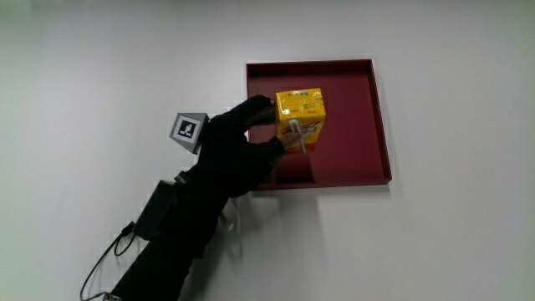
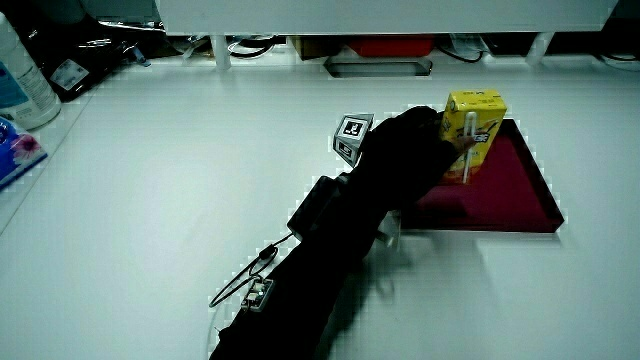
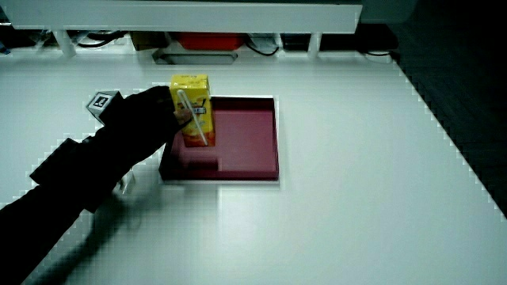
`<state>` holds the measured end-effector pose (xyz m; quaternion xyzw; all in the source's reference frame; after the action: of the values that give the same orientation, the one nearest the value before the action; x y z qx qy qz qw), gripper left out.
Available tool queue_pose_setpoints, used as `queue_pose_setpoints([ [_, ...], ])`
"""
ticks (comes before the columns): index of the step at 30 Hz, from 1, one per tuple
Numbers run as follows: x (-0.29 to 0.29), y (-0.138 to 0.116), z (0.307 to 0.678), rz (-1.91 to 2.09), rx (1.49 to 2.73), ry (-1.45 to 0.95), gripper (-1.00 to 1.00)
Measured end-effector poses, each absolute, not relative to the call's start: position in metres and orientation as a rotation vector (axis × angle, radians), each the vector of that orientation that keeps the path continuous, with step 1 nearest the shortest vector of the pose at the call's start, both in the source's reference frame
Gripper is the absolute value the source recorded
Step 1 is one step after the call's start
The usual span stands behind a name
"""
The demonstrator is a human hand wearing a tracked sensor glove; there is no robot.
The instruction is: Place ice redtea
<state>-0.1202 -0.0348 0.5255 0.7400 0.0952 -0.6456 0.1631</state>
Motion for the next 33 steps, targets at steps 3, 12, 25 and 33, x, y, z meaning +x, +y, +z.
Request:
queue_pose_setpoints([
  [3,-0.116,-0.033,0.528,-1.744,2.132,0.258,0.0],
  [12,-0.114,-0.028,0.536,-1.675,2.123,0.209,0.0],
  [25,-0.115,-0.027,0.531,-1.635,2.138,0.258,0.0],
  [33,-0.115,-0.026,0.532,-1.644,2.144,0.255,-0.21],
])
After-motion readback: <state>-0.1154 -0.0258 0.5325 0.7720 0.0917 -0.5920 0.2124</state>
